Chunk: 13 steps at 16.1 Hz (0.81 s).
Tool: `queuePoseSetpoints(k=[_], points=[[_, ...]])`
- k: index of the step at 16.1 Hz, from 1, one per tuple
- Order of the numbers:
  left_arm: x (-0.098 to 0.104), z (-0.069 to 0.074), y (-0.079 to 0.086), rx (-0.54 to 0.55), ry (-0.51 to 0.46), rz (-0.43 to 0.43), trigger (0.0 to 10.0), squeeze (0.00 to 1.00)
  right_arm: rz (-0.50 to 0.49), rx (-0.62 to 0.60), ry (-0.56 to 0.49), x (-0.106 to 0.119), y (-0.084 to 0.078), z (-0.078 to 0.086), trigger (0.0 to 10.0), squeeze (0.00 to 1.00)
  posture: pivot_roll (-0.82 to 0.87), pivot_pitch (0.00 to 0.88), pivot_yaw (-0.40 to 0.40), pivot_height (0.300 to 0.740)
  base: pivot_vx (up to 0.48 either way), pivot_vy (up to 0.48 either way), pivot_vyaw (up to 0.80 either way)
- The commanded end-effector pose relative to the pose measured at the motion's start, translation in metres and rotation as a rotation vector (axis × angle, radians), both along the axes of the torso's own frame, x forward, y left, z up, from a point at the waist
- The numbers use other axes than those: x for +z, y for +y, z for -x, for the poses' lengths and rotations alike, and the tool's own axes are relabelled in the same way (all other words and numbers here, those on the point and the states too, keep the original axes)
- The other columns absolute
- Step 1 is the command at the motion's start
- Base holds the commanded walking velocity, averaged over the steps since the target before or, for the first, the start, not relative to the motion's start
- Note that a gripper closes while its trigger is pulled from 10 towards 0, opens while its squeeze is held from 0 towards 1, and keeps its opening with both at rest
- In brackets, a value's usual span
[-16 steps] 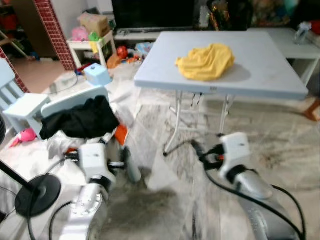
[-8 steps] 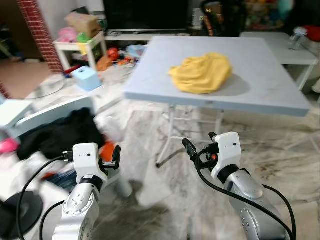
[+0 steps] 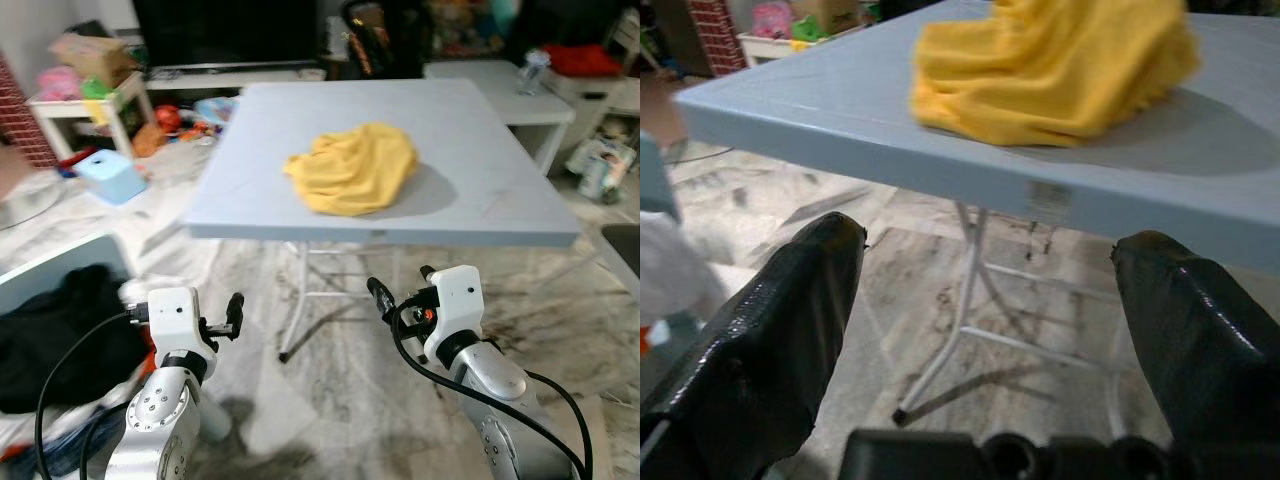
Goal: Hang hanger
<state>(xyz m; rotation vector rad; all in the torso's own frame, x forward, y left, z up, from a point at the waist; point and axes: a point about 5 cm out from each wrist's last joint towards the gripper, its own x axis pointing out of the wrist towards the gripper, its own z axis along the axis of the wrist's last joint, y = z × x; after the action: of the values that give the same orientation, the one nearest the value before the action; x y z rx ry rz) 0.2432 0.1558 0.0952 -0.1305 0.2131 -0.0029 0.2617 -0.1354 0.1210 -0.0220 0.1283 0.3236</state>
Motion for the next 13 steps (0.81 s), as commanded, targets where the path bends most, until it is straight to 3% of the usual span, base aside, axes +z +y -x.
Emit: queuePoseSetpoints(k=[1,4,9,13], points=[[-0.0005,0.001,-0.0018,-0.008,0.007,-0.004,10.0,0.0,0.003,0.0,-0.009,0.0029,-0.0014,0.0002,10.0,0.0,-0.06,0.0,0.02,0.74,0.0,0.0,0.0],[-0.0029,0.0005,0.0006,0.029,0.029,-0.017,10.0,0.0,0.045,0.038,-0.033,0.0042,0.0013,0.0015,10.0,0.0,-0.06,0.0,0.019,0.74,0.0,0.0,0.53],[-0.006,-0.0007,0.0011,0.059,0.056,0.008,10.0,0.0,0.033,0.025,-0.021,0.0027,0.0013,0.0018,10.0,0.0,-0.06,0.0,0.019,0.74,0.0,0.0,0.69],[-0.0055,-0.0014,0.0008,0.055,0.059,0.017,10.0,0.0,0.031,0.016,-0.012,0.0012,0.0007,0.0015,10.0,0.0,-0.06,0.0,0.021,0.74,0.0,0.076,0.0]])
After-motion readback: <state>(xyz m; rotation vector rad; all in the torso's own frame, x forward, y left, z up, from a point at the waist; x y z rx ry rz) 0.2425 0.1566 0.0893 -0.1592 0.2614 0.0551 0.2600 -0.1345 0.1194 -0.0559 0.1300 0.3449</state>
